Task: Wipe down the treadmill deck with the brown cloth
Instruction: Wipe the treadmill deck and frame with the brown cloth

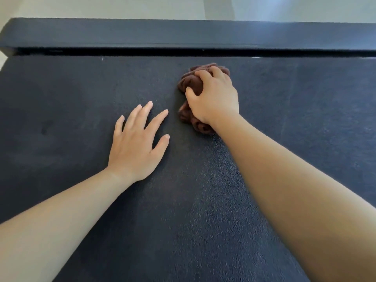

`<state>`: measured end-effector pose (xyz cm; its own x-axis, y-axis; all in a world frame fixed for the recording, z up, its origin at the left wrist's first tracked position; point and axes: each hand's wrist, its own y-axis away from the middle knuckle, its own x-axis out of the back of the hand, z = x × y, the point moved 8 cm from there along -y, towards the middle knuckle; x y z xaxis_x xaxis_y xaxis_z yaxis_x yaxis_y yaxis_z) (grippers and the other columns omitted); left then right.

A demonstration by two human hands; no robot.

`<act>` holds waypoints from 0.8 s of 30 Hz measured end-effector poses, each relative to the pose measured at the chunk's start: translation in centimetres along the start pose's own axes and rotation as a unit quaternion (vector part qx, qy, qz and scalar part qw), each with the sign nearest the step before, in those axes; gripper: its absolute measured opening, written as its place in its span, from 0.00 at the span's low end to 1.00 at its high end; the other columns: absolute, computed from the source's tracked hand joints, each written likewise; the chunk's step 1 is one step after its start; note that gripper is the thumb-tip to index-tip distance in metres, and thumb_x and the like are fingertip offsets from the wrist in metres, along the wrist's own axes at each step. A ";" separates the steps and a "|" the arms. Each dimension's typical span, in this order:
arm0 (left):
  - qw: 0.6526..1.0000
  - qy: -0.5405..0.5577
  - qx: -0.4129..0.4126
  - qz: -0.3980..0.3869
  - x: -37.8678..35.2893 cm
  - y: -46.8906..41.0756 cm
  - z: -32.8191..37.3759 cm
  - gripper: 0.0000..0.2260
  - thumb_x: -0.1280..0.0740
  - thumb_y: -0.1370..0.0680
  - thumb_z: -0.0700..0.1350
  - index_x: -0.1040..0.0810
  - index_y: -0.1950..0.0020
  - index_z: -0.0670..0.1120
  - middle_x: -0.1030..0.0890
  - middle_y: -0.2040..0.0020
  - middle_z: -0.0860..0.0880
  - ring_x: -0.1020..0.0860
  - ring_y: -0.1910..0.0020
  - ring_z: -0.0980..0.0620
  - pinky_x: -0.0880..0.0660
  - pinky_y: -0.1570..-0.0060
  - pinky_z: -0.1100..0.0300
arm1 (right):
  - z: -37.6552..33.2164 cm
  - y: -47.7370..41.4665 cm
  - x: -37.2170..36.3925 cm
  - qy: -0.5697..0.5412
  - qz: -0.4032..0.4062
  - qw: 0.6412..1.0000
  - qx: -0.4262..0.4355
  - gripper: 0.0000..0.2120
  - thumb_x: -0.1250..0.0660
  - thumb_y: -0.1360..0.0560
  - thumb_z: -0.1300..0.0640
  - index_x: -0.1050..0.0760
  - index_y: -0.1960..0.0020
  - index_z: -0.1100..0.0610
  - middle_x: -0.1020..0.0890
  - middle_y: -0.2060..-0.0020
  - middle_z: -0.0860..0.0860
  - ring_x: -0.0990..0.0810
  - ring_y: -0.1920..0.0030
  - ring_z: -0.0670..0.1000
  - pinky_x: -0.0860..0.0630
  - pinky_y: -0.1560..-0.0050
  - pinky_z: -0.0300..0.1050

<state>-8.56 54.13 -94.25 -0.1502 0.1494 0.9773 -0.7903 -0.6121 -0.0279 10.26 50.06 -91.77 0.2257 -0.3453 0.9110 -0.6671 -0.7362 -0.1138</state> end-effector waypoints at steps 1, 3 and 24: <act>1.000 -0.001 0.005 0.003 0.1 0.0 -0.1 0.24 0.48 0.21 0.57 0.43 0.25 0.57 0.46 0.23 0.50 0.50 0.24 0.50 0.53 0.28 0.45 | -0.2 -0.5 -0.1 0.000 -0.002 1.000 0.006 0.25 0.41 0.25 0.42 0.32 0.31 0.49 0.33 0.30 0.53 0.36 0.32 0.56 0.33 0.35 0.58; 1.000 0.001 0.010 0.003 0.2 0.0 0.1 0.24 0.46 0.22 0.56 0.42 0.26 0.58 0.45 0.23 0.51 0.50 0.24 0.51 0.53 0.28 0.46 | -0.4 -1.8 -0.1 0.003 -0.005 1.000 0.013 0.24 0.41 0.25 0.42 0.32 0.31 0.49 0.32 0.30 0.53 0.36 0.32 0.57 0.33 0.35 0.58; 0.998 0.045 0.004 0.039 0.2 0.0 -0.5 0.24 0.46 0.20 0.54 0.41 0.25 0.49 0.43 0.23 0.50 0.48 0.24 0.51 0.52 0.27 0.47 | -1.7 9.1 0.6 0.036 0.002 0.999 0.013 0.25 0.40 0.26 0.42 0.32 0.32 0.49 0.30 0.32 0.53 0.33 0.35 0.58 0.30 0.43 0.51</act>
<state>-8.91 54.54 -94.11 -0.2638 0.1709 0.9493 -0.7696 -0.6306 -0.1004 3.11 44.11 -91.64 0.1720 -0.3061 0.9363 -0.6483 -0.7508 -0.1263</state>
